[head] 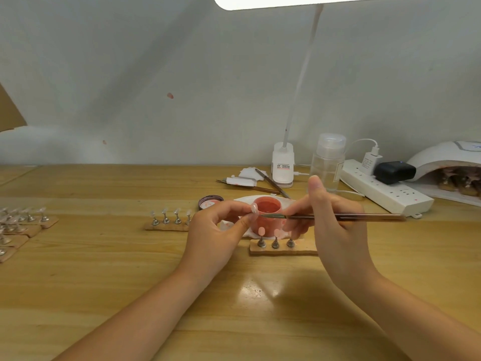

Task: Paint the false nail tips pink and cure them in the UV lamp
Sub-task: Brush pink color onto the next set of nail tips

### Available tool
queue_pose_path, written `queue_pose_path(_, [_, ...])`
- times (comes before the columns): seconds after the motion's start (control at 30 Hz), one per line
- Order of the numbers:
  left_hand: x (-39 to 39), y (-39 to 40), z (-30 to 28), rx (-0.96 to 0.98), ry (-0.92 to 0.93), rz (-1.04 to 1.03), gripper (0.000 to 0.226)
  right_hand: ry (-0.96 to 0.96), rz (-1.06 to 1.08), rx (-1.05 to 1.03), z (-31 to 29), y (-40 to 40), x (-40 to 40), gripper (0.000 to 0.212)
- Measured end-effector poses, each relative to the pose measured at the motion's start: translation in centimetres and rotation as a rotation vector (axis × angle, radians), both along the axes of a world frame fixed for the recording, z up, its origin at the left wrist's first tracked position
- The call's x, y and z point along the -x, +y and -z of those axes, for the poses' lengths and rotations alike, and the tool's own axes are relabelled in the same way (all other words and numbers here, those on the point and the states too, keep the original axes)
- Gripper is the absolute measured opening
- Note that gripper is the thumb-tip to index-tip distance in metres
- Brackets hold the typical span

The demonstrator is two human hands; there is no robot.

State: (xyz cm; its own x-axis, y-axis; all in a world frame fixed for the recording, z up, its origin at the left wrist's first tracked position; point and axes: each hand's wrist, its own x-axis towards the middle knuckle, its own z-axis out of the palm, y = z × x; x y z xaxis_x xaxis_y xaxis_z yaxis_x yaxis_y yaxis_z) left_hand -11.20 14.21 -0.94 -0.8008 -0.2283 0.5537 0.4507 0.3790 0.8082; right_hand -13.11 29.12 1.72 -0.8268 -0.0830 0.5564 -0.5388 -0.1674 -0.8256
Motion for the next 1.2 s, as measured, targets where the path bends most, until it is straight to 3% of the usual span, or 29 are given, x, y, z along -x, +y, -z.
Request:
queue_pose_path(0.13, [0.0,0.1,0.0,-0.023,-0.008,0.009,0.017,-0.032,0.024,0.065,-0.3,0.0,-0.1,0.045])
queue_pose_path(0.63, [0.1,0.0,0.0,-0.098,-0.02,0.04,0.014,-0.12,0.018,0.01,0.2,-0.1,-0.2,0.051])
queue_pose_path(0.8, [0.1,0.1,0.1,-0.072,-0.026,0.03,0.016,-0.05,0.013,0.038,0.1,-0.2,-0.1,0.044])
queue_pose_path(0.93, [0.1,0.0,0.1,-0.037,-0.027,0.005,0.013,-0.043,0.007,0.014,0.3,0.0,-0.1,0.05])
queue_pose_path(1.1, [0.1,-0.1,0.0,0.009,-0.025,-0.017,0.018,0.104,-0.005,-0.052,0.5,0.0,0.2,0.039])
queue_pose_path(1.2, [0.0,-0.1,0.0,0.018,-0.023,-0.04,0.025,0.089,0.017,-0.053,0.8,0.3,0.3,0.046])
